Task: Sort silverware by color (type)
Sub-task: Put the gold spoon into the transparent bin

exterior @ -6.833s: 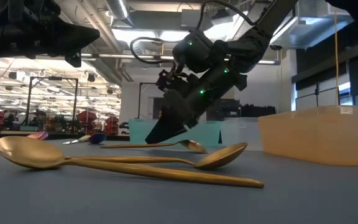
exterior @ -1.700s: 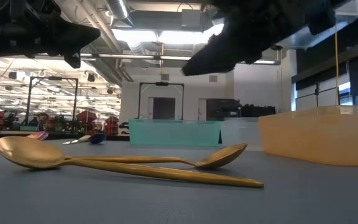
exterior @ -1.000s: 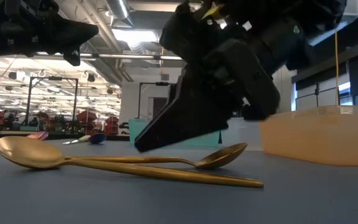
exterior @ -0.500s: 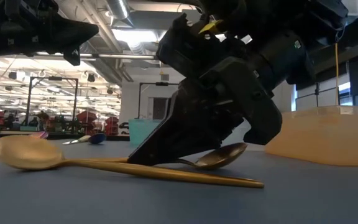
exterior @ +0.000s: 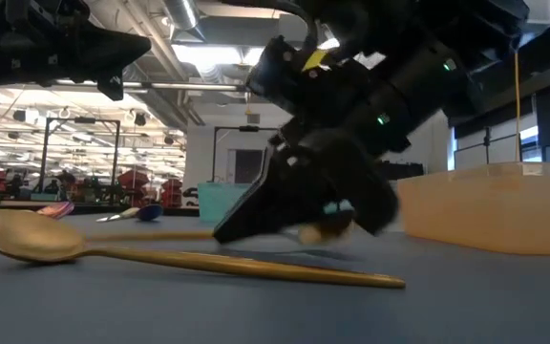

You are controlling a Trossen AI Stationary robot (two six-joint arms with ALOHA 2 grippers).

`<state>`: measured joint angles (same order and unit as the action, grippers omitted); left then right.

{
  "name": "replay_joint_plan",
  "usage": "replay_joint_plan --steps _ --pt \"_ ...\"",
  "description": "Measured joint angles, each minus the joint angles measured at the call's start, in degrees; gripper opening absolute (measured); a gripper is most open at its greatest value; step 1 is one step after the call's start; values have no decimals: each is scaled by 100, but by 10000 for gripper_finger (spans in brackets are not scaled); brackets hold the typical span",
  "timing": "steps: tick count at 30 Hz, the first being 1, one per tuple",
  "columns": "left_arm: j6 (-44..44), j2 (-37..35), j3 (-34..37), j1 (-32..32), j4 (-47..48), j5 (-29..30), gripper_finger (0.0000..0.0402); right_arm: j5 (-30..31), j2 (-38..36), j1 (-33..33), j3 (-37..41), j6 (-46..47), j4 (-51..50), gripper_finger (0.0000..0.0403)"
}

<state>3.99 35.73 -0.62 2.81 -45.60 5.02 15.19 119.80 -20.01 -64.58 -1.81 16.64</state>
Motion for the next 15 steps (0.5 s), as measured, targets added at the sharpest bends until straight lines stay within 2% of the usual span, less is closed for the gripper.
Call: replay_joint_plan --steps 4,8,15 --pt "13 0 -2 0 49 -17 4 276 -452 189 -19 -50 -329 14" --pt "40 0 -4 28 278 -20 4 281 -780 450 -13 -189 -788 11" --pt "143 1 -4 103 387 4 4 261 -1358 902 -24 -507 -1030 8"
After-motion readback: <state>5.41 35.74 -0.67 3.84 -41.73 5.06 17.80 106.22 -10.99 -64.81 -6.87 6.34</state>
